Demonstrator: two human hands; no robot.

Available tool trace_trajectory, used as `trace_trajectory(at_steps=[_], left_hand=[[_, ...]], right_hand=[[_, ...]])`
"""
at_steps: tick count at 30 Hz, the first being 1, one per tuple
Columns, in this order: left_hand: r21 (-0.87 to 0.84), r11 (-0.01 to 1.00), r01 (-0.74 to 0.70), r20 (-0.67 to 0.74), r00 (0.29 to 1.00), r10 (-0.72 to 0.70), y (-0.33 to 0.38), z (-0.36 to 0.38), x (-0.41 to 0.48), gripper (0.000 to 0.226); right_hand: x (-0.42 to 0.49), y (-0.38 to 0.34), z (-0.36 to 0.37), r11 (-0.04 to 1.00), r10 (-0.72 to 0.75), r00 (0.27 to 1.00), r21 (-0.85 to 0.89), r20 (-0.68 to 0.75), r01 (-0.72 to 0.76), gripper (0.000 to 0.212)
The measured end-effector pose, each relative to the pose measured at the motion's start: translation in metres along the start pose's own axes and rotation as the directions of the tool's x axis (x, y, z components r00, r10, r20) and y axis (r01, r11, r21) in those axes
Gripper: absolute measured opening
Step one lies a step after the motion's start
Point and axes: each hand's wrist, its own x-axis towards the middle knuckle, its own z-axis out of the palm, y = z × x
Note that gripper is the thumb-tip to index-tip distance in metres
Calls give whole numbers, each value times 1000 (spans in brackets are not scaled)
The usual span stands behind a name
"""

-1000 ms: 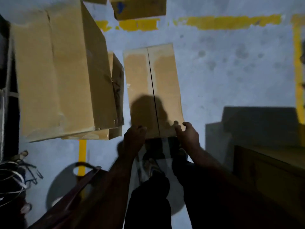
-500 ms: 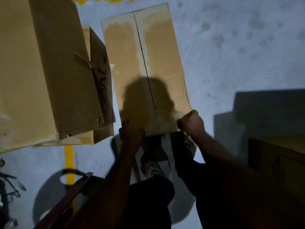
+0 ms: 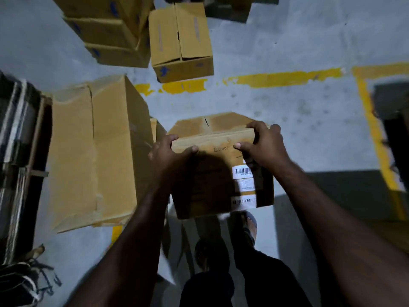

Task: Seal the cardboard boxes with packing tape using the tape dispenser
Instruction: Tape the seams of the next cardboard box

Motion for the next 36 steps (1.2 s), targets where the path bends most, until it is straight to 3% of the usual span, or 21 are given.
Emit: trace_trajectory(at_steps=[3,8,14,20,30,36], left_hand=[[-43,999,-19,18,1000,20,38,-13,-15,80],[10,996,-85,5,996,85,134,-47,-51,67],[102,964,-247,-48,966,253,274,-104,-72,59],[84,903,-421,-60,902,427,401,-146,-97,52],[60,682,-729,-53,680,731,518,-191,-162,57],[-30,514,-857,-61,515,855,555,-218,-205,60]], right_hand=[[-16,-15,-33,999,28,999,-33,-22,-29,71],[-35,-52,-110,999,44,996,-24,-78,-46,70],[-59,-125,-241,1000,-28,970,1,-242,30,71],[-92,-178,-353,998,-54,896,15,-440,67,66],[-171,-222,-440,999,-2,652,29,-758,37,71],[-241,-247,-469,1000,6,439,7,-899,1,68]])
